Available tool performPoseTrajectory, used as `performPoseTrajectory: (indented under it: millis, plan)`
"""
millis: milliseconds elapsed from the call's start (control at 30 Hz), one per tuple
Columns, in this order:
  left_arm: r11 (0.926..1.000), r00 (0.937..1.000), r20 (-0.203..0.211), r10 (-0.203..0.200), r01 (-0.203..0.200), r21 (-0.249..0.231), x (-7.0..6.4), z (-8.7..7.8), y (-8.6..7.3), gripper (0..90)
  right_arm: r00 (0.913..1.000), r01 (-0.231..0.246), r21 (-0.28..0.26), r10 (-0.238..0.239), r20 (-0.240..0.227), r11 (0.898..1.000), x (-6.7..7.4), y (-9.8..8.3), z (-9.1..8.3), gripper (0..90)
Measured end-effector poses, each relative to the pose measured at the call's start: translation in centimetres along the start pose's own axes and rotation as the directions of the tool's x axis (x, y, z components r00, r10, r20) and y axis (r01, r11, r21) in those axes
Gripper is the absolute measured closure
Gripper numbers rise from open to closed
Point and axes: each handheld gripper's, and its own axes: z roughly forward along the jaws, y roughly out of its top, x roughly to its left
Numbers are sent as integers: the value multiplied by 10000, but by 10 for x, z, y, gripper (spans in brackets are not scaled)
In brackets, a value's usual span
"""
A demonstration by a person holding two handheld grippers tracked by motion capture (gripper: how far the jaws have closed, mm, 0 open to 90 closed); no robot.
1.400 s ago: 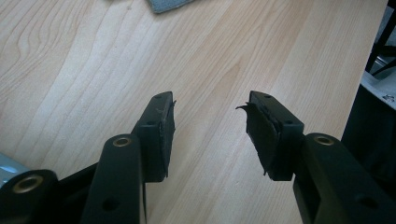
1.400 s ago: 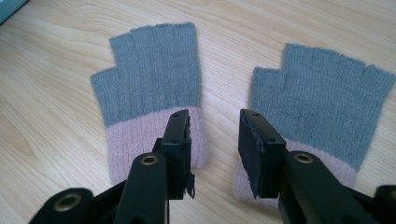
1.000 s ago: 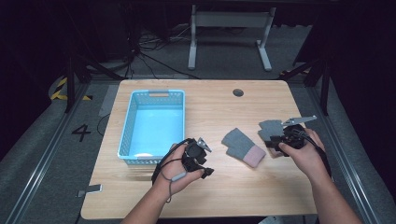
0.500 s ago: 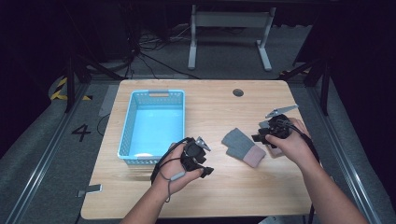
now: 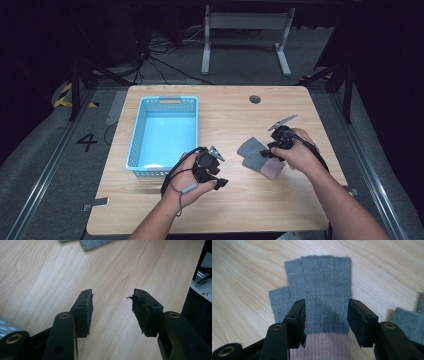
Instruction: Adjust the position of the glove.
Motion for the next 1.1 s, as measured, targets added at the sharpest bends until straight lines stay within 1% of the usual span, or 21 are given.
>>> performPoseTrajectory:
  millis: [100, 167, 200, 233, 267, 333, 433, 467, 500, 533, 567, 600, 633, 667, 700, 733, 800, 833, 867, 967, 1100]
  plan:
    - [10000, 10000, -4, -1, 1, -20, 0, -1, 0, 518, 10000, 94, 126, -94, 15, 9999, 1, -1, 7, 477]
    - [10000, 10000, -40, 4, -5, -36, 0, -1, 0, 511, 9999, 106, 282, -107, 42, 9995, 3, -2, 14, 462]
    - [10000, 10000, -40, 4, -5, -36, 0, -1, 0, 506, 9999, 106, 282, -107, 42, 9995, 3, -2, 14, 462]
    - [10000, 10000, -50, 4, -4, -34, 0, -1, 0, 506, 9996, 260, 460, -266, 110, 9986, 5, -2, 19, 459]
    - [10000, 10000, -46, 10, -10, -34, 0, -1, 0, 506, 9996, 260, 460, -266, 110, 9986, 5, -2, 19, 459]
    - [10000, 10000, -47, 7, -7, -39, 0, 0, 0, 505, 9989, 419, 613, -430, 171, 9972, 7, -2, 23, 446]
    - [10000, 10000, -53, 8, -8, -37, 0, 0, 0, 505, 9981, 541, 702, -561, 263, 9961, 8, -2, 25, 456]
    - [10000, 10000, -56, 17, -17, -30, 0, 0, 0, 505, 9979, 564, 710, -585, 274, 9959, 8, -2, 26, 469]
    - [10000, 10000, -56, 19, -19, -30, 0, 0, 0, 505, 9981, 540, 738, -561, 267, 9958, 8, -2, 26, 501]
    - [10000, 10000, -52, 36, -36, -13, 0, 0, 0, 505, 9981, 540, 738, -561, 267, 9958, 8, -2, 26, 501]
    - [10000, 10000, -54, 48, -48, -6, 0, 0, 0, 504, 9981, 549, 777, -570, 244, 9955, 7, -2, 25, 547]
    - [10000, 10000, -59, 67, -67, -6, -1, 0, 0, 504, 9981, 549, 777, -570, 244, 9955, 7, -2, 25, 547]
    - [10000, 10000, -55, 67, -67, -11, -1, 0, 0, 504, 9978, 612, 819, -632, 222, 9948, 6, -1, 25, 585]
    - [10000, 10000, -50, 67, -67, -3, -1, -1, 0, 504, 9978, 612, 819, -632, 222, 9948, 6, -1, 25, 585]
    - [10000, 10000, -61, 43, -43, -79, -1, -1, 0, 502, 9977, 614, 851, -636, 225, 9945, 5, -1, 25, 633]
    - [10000, 10000, -61, 43, -43, -79, -1, -1, 0, 501, 9977, 614, 851, -636, 225, 9945, 5, -1, 25, 633]
    - [10000, 10000, -75, 36, -36, -84, -1, -1, 0, 501, 9977, 631, 886, -652, 208, 9941, 4, -1, 24, 691]
    - [10000, 10000, -74, 39, -40, -88, -1, -2, 0, 500, 9977, 634, 895, -654, 202, 9940, 3, -1, 24, 745]
    - [10000, 10000, -68, 31, -32, -93, -1, -1, 0, 500, 9977, 634, 895, -654, 202, 9940, 3, -1, 24, 745]
    - [9999, 10000, -75, 55, -55, -92, -1, -1, 0, 500, 9976, 639, 793, -659, 223, 9948, 3, -2, 24, 791]
    - [9999, 10000, -65, 45, -46, -95, 0, -2, 0, 500, 9971, 705, 709, -722, 222, 9950, 5, -2, 20, 802]
